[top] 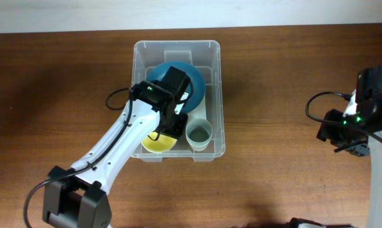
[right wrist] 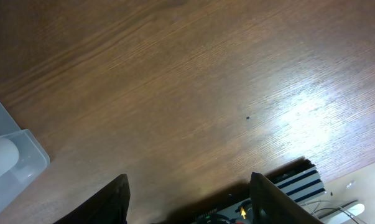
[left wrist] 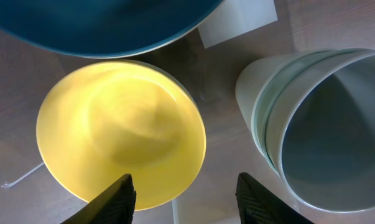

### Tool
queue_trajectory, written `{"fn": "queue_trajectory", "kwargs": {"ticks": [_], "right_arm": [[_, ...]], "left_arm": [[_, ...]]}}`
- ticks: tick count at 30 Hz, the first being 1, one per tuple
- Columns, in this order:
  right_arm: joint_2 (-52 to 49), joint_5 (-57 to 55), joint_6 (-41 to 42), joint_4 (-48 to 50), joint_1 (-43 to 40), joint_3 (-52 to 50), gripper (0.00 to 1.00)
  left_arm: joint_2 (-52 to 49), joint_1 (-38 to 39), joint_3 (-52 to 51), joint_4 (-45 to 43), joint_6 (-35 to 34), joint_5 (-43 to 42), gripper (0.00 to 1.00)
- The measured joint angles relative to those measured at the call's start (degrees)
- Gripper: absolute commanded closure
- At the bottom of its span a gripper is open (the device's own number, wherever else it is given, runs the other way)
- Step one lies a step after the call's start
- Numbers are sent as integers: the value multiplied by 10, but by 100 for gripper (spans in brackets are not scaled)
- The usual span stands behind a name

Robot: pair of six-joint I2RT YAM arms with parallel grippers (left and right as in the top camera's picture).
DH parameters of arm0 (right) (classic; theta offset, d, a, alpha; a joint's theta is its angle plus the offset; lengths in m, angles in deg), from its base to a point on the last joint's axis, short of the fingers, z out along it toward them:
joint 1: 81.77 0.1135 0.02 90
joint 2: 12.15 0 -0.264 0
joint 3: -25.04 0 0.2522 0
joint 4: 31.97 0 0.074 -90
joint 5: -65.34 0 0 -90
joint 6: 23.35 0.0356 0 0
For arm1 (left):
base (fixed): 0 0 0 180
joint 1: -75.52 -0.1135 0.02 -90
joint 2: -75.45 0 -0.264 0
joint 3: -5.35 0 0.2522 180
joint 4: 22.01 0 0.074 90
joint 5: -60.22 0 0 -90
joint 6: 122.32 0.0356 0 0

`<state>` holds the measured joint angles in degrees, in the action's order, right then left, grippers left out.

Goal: Pack container

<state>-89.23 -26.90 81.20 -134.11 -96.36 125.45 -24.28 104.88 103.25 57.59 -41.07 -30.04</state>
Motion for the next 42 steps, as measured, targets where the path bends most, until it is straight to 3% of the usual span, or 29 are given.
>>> {"fn": "queue_trajectory", "kwargs": {"ticks": [8,14,16,18,19,25,30,37,42], "right_arm": [[0,0,0,0,0,0,43],[0,-1,-2,27,29,0,51],[0,0,-4,49,54,0,58],[0,0,-12,83,87,0,80],[0,1,-16,105,107,0,96],[-15,2,-54,240,196,0,96],[-105,2,-69,339,227,0,96],[-278,47,-81,486,248,0,96],[-349,88,-89,568,257,0,96]], "left_arm": [[0,0,0,-1,-16,16,46],[30,-17,16,-14,-29,73,46],[57,-43,26,-24,-31,87,45],[87,-81,33,-32,-37,98,45],[102,-106,37,-33,-44,103,44],[134,-236,42,-29,-89,97,39],[129,-311,42,-26,-104,58,36],[120,-334,42,-26,-110,39,35],[104,-334,42,-26,-110,36,35]]}}
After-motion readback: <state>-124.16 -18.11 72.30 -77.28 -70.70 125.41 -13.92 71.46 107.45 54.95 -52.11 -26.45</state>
